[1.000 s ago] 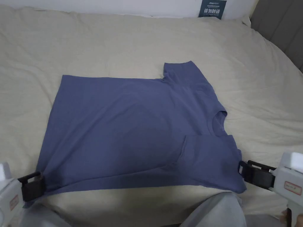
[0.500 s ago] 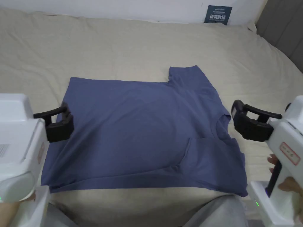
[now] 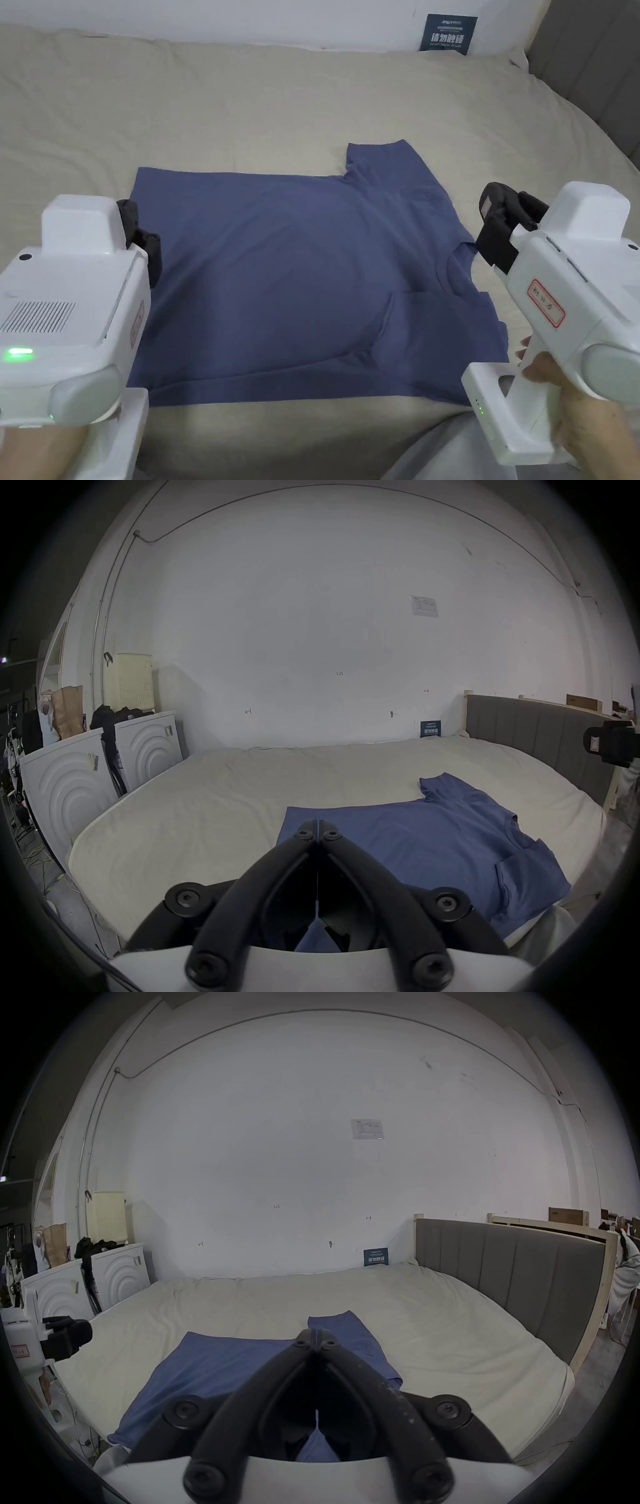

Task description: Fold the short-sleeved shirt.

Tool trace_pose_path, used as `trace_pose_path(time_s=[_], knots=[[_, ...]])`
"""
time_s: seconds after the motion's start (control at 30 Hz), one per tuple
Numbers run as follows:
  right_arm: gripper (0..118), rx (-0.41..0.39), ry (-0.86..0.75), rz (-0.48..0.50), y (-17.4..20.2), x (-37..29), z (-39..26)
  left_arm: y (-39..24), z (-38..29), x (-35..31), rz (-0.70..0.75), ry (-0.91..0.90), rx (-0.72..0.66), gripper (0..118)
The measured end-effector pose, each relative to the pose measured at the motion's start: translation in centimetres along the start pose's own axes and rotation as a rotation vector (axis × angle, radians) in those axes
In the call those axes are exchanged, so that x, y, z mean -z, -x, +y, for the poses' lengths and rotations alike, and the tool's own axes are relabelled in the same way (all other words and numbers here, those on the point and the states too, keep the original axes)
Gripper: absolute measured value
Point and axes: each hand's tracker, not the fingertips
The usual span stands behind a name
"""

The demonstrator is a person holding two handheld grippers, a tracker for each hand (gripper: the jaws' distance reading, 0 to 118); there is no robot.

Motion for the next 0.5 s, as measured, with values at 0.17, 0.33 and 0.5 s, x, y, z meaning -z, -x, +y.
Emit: trace_pose_path(time_s=[0.17, 0.33, 0.5], knots=[[1, -0.007, 0.021, -0.005, 0.4, 0.2, 0.0, 0.4, 0.1, 0.2, 0.003, 0.015, 0.021, 0], [1, -0.022, 0.040, -0.003, 0.7, 0.1, -0.3, 2.9, -0.1, 1.8, 0.000, 0.196, 0.027, 32], [1, -0.020, 0.067, -0.010, 0.5, 0.3, -1.0, 6.8, -2.9, 3.5, -0.010, 0.506, -0.008, 107]])
